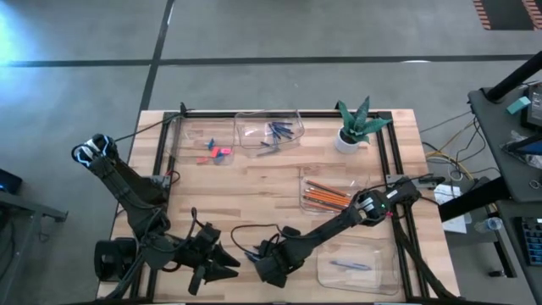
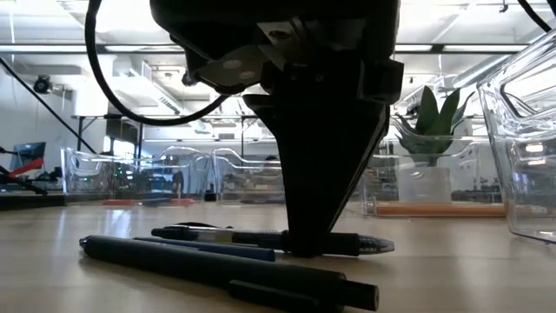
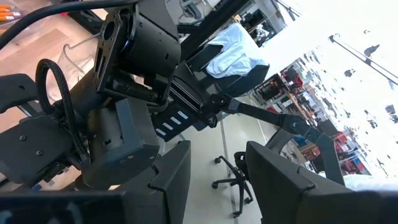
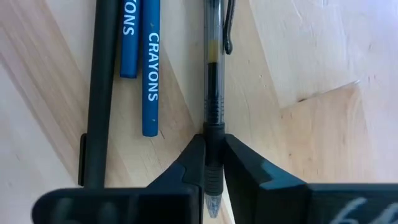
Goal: Sort crayons/erasers/pens/pencils in bins
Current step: Put the black pen into the bottom transparent bin
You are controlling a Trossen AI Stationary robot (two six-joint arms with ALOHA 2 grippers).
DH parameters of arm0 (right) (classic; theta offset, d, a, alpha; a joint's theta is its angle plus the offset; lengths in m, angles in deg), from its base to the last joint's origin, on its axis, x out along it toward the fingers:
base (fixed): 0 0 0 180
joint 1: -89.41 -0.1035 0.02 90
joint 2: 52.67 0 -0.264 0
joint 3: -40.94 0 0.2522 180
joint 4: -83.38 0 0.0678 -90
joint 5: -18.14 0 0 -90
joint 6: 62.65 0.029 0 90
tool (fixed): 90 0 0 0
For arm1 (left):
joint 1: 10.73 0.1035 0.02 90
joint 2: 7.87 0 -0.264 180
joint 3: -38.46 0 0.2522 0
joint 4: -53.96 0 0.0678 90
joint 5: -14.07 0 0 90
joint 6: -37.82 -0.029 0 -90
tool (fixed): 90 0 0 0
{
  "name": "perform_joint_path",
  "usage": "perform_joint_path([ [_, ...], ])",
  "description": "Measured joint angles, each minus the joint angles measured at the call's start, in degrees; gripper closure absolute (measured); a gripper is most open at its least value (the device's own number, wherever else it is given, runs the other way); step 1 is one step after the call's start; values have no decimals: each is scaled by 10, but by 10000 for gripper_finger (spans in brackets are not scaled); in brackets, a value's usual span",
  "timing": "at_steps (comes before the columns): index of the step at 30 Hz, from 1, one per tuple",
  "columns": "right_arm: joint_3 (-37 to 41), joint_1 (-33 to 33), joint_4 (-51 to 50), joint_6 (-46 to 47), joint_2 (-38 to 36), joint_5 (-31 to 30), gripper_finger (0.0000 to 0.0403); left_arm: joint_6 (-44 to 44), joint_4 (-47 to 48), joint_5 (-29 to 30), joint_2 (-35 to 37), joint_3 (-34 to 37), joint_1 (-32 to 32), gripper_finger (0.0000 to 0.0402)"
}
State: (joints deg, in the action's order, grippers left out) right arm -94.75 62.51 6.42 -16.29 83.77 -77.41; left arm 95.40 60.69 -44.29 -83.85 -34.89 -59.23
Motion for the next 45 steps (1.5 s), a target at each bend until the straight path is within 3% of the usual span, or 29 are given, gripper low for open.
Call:
perform_joint_path([
  [11,-6,0,-3,-5,-7,-6,376,0,0,0,0,0,0,260],
  [14,-6,2,-16,-7,-16,-38,377,0,0,0,0,0,0,260],
  [28,-7,-1,-102,-13,-116,-82,378,0,0,0,0,0,0,260],
  [38,1,-48,-171,-28,-214,-96,378,0,-1,2,0,0,0,260],
  [45,59,-109,-176,-8,-282,-94,377,0,-1,16,0,0,1,260],
])
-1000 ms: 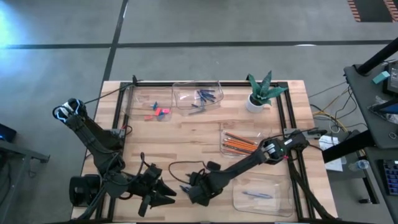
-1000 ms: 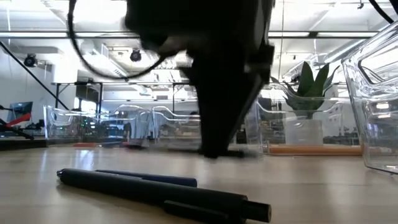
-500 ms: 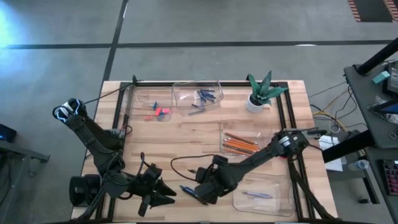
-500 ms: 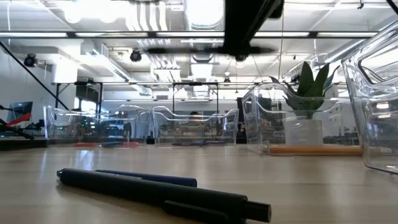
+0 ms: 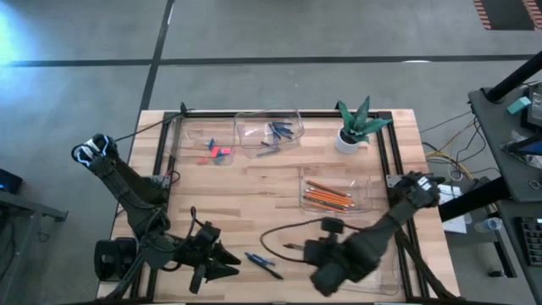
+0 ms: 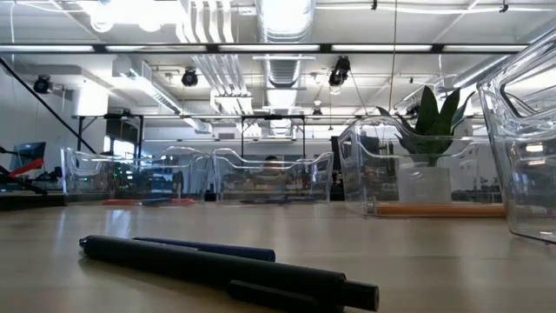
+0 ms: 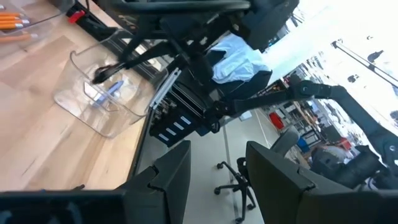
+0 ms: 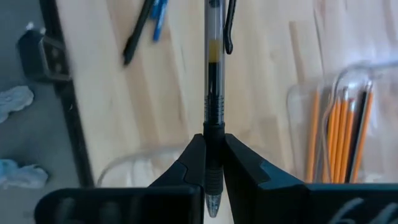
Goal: Sort crayons/erasers/pens/pencils in bins
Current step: Put the black pen into the bottom transparent bin
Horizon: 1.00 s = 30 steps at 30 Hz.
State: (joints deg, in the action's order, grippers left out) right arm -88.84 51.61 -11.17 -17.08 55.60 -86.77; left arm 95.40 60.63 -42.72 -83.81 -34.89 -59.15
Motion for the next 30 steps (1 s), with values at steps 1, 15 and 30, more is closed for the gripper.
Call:
perform_joint_path([
  [1,13,-9,0,16,-10,1,375,0,0,1,0,0,0,260],
  [15,212,-124,78,223,-104,43,371,-10,0,7,0,0,2,260],
  [30,341,-153,164,282,-132,94,370,-11,-1,16,0,0,3,260],
])
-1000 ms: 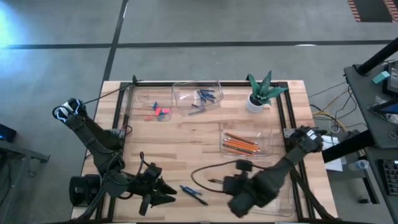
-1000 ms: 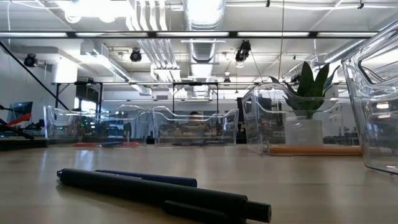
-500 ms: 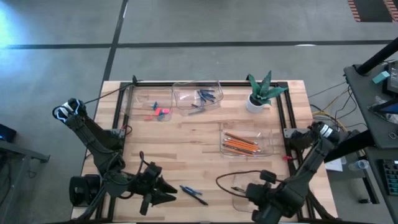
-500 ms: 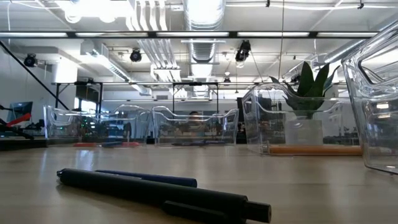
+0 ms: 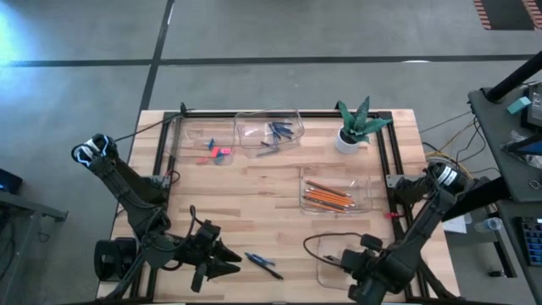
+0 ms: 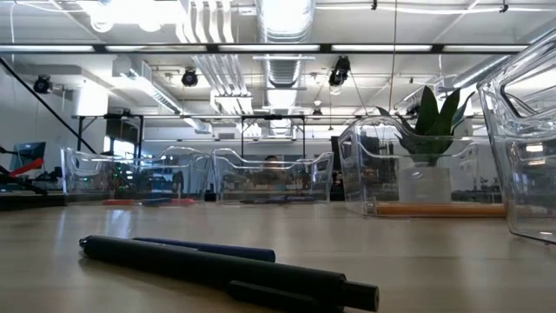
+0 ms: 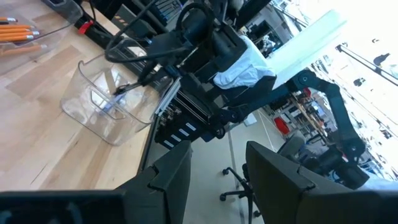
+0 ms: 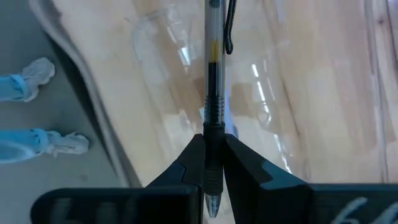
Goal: Sort crayons/erasers/pens/pencils in bins
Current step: Put the black pen into the bottom transparent bin
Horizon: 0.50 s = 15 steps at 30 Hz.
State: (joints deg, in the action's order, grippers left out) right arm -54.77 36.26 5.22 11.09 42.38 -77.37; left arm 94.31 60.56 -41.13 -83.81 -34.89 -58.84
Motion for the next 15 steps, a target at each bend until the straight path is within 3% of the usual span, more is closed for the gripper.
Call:
perform_joint_path([
  [4,33,-1,18,8,-1,26,369,0,0,0,0,0,0,260],
  [9,102,-2,117,9,-1,83,369,0,0,0,0,0,0,260],
  [15,166,-2,207,24,-1,89,369,0,0,0,0,0,0,260],
])
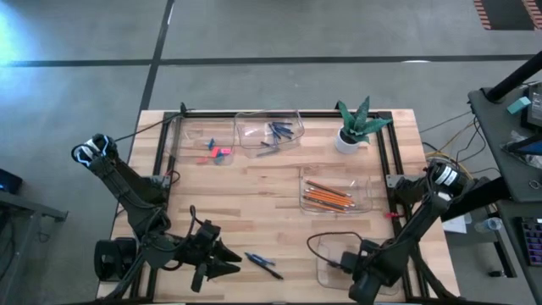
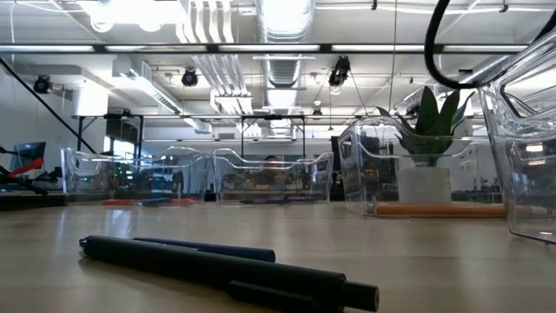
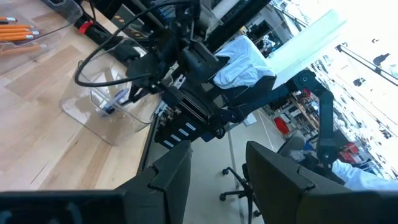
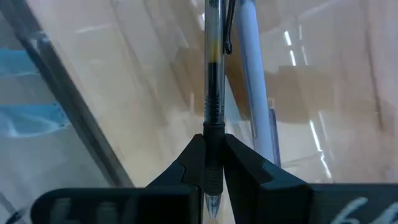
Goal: Sort crayons/erasers/pens/pencils in bins
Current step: Put the black pen into the bottom transparent bin, then put the blue crayon into the top right transparent bin
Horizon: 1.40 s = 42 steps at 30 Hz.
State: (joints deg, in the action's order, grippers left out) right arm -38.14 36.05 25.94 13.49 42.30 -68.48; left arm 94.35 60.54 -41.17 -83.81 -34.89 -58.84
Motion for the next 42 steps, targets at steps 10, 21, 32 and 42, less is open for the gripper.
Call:
perform_joint_path([
  [10,59,0,62,22,0,14,369,0,0,0,0,0,0,260],
  [21,65,0,68,23,0,16,360,0,0,0,0,0,0,260],
  [32,40,0,58,34,0,18,278,0,0,0,0,0,0,260],
  [42,-44,0,-40,25,0,29,230,0,0,0,0,0,0,260],
])
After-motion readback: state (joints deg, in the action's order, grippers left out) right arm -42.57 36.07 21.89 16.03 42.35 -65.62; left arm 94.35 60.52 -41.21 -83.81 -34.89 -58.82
